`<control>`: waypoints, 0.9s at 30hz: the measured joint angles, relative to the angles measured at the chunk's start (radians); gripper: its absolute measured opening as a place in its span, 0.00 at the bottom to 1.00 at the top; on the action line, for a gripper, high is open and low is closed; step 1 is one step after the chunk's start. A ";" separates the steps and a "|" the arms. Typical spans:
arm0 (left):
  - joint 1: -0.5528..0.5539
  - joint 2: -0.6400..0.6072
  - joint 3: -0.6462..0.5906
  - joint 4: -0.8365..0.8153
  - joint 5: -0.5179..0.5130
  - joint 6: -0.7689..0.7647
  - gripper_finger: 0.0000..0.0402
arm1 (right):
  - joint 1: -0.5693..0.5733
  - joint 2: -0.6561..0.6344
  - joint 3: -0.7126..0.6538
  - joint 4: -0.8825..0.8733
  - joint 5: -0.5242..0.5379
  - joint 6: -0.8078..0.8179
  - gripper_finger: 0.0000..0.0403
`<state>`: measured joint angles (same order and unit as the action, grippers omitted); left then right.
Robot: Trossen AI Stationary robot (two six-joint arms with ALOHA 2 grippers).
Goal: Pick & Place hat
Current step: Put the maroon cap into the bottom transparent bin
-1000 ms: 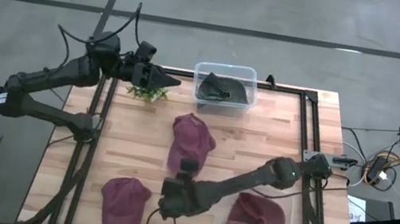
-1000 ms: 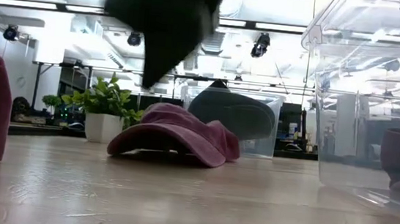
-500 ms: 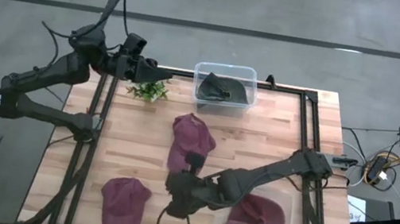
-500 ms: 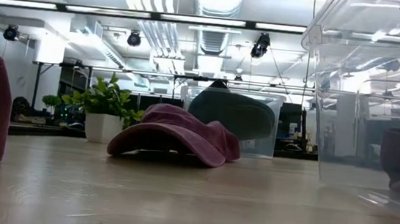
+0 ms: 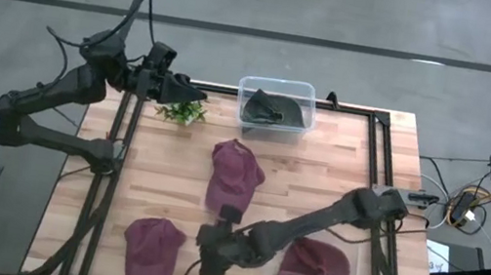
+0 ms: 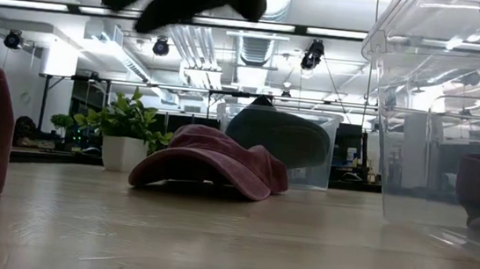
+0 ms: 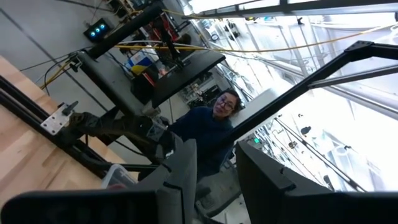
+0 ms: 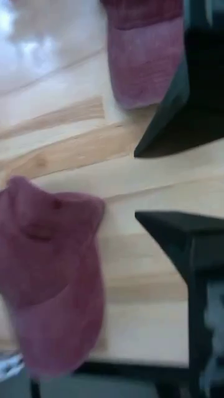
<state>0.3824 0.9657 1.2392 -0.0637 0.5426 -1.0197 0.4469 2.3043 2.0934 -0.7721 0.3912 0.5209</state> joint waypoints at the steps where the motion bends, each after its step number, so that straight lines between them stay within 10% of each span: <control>1: 0.000 0.000 0.000 -0.002 0.002 0.003 0.26 | 0.000 0.014 0.005 -0.001 0.005 0.000 0.44; 11: 0.000 -0.001 -0.001 -0.027 0.022 0.022 0.26 | -0.003 0.109 0.003 -0.006 0.193 -0.022 0.76; 27: 0.000 -0.002 -0.001 -0.035 0.050 0.031 0.26 | -0.027 0.229 0.000 -0.150 0.431 -0.069 0.81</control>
<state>0.3822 0.9642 1.2385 -0.0984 0.5926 -0.9888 0.4202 2.5337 2.0937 -0.9223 0.8217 0.4522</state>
